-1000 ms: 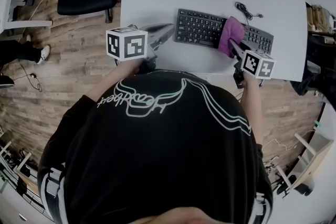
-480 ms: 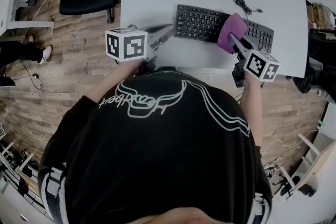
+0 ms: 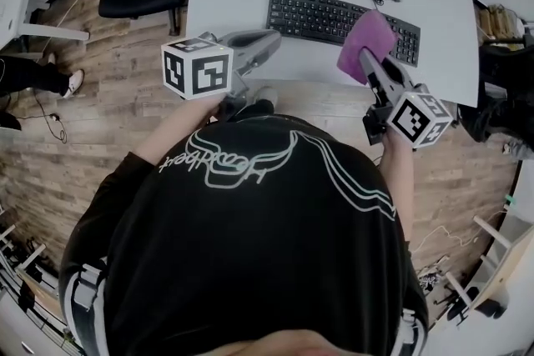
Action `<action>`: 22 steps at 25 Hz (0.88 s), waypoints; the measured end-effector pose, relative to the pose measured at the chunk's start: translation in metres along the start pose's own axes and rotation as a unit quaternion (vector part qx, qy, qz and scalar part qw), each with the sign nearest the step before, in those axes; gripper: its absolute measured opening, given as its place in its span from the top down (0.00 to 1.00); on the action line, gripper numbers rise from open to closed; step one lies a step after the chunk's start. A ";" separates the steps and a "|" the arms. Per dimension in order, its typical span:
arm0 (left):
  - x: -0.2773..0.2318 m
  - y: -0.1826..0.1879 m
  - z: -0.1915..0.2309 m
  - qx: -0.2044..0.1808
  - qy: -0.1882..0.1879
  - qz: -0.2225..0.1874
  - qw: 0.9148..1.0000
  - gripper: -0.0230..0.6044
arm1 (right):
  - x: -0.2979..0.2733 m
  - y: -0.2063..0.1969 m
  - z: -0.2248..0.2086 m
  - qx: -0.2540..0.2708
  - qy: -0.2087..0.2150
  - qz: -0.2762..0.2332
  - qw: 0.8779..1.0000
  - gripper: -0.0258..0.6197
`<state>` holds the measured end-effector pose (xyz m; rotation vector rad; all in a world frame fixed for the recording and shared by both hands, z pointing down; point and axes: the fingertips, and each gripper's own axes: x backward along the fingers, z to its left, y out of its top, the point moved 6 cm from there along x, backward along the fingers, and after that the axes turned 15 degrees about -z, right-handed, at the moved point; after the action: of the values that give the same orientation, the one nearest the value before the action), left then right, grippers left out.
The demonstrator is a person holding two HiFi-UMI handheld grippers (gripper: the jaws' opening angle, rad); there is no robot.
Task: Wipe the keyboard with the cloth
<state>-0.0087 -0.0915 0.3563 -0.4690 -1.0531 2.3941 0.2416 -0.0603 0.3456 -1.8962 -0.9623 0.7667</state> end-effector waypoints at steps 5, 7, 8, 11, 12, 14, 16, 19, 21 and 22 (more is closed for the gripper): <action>0.019 -0.008 -0.063 -0.061 -0.016 -0.022 0.998 0.96 | 0.059 0.003 0.037 0.018 0.037 -0.031 0.999 0.86; 0.026 -0.017 -0.088 -0.080 -0.027 -0.028 0.996 0.96 | 0.082 -0.001 0.051 0.028 0.048 -0.032 0.998 0.86; 0.030 -0.022 -0.100 -0.089 -0.031 -0.031 0.995 0.96 | 0.094 -0.003 0.057 0.032 0.053 -0.034 0.997 0.86; 0.039 -0.038 -0.131 -0.109 -0.036 -0.039 0.993 0.96 | 0.126 -0.008 0.070 0.039 0.072 -0.042 0.996 0.86; 0.042 -0.045 -0.141 -0.112 -0.036 -0.042 0.992 0.96 | 0.137 -0.011 0.074 0.041 0.076 -0.042 0.995 0.86; 0.050 -0.059 -0.160 -0.116 -0.037 -0.044 0.992 0.96 | 0.159 -0.018 0.083 0.044 0.084 -0.043 0.995 0.86; 0.060 -0.073 -0.178 -0.119 -0.040 -0.044 0.991 0.96 | 0.180 -0.025 0.093 0.041 0.092 -0.047 0.994 0.86; 0.075 -0.091 -0.206 -0.125 -0.047 -0.040 0.990 0.96 | 0.209 -0.034 0.108 0.029 0.100 -0.053 0.993 0.86; 0.085 -0.099 -0.221 -0.129 -0.050 -0.037 0.990 0.96 | 0.226 -0.040 0.116 0.020 0.102 -0.053 0.993 0.86; 0.090 -0.102 -0.227 -0.129 -0.051 -0.036 0.990 0.96 | 0.233 -0.043 0.120 0.016 0.102 -0.054 0.993 0.86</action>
<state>0.0565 0.1526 0.2766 -0.3923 -1.4092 2.2488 0.2524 0.2006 0.2975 -1.8386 -0.9093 0.5112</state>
